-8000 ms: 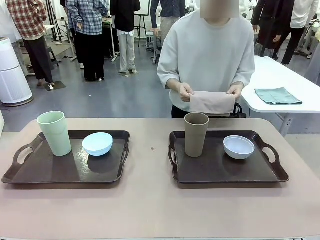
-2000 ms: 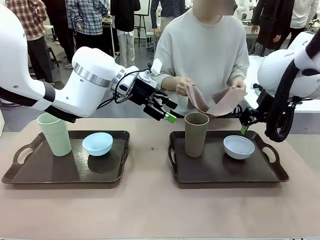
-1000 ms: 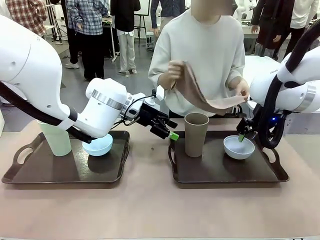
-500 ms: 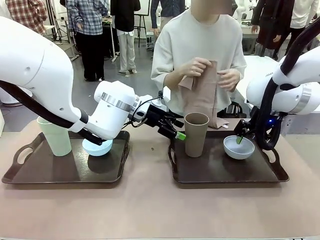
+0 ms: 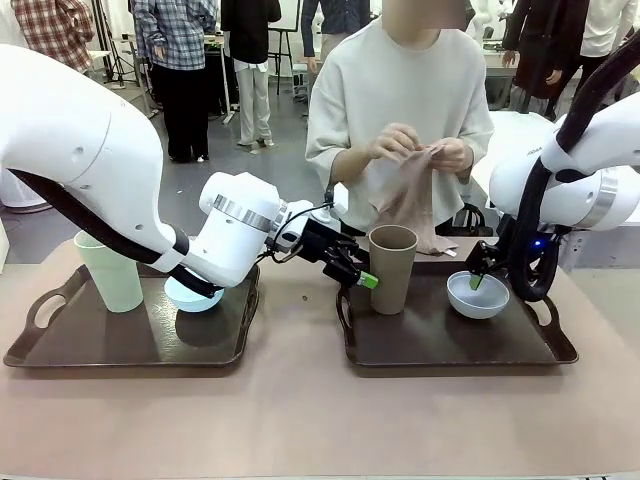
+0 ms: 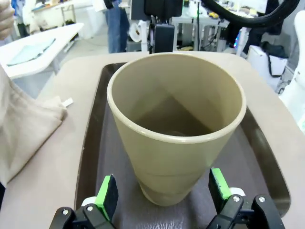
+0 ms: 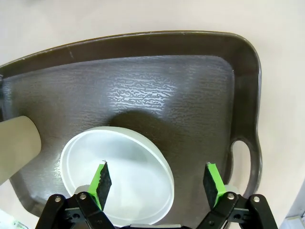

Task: Set up a tray with a mat and arrange the tableware.
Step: Pick up the Picnic Bowl and Reusable plastic cup from the Handle tray in front of the human's position and hold them in the air.

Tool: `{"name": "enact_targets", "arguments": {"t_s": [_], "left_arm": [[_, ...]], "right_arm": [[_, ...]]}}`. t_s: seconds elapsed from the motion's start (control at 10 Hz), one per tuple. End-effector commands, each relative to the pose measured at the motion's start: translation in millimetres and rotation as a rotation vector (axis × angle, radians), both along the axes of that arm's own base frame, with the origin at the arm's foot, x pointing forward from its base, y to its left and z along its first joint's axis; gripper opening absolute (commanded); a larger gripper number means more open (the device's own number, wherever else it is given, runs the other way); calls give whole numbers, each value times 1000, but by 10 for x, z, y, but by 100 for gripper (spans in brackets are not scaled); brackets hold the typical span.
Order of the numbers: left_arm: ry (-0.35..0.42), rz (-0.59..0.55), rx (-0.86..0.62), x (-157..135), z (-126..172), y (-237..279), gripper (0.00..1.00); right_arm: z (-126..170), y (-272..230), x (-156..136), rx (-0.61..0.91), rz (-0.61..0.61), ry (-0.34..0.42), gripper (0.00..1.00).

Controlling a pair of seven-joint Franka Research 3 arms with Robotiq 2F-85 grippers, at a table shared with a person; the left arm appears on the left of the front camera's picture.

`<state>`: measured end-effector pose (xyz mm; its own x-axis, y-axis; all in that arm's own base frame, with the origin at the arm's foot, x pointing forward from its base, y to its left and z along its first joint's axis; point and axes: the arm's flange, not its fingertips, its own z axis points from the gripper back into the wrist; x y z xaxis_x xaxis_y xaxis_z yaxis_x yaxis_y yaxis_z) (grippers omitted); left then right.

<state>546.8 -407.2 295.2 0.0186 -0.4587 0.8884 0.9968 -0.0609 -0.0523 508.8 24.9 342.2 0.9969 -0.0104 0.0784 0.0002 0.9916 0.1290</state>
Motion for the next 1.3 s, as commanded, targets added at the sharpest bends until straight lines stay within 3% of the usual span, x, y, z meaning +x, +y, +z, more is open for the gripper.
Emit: {"name": "enact_targets", "arguments": {"t_s": [0.0, 0.8, 0.9, 1.0, 1.1, 1.2], "left_arm": [[-34, -33, -6, 51, -45, -170, 100], [-41, -68, 9, 32, -109, -457, 100], [-54, -78, -7, 18, -115, -464, 74], [-49, -74, -2, 23, -105, -449, 42], [-49, -71, -5, 24, -103, -435, 15], [-48, -73, -3, 26, -102, -425, 0]], "right_arm": [[-10, 57, 56, -20, 0, 5, 100], [-3, 87, 82, -13, 23, 25, 100], [-5, 87, 77, -15, 32, 34, 41], [-1, 86, 82, -14, 34, 37, 41], [-1, 86, 82, -14, 36, 38, 0], [1, 91, 85, -15, 38, 37, 39]]}}
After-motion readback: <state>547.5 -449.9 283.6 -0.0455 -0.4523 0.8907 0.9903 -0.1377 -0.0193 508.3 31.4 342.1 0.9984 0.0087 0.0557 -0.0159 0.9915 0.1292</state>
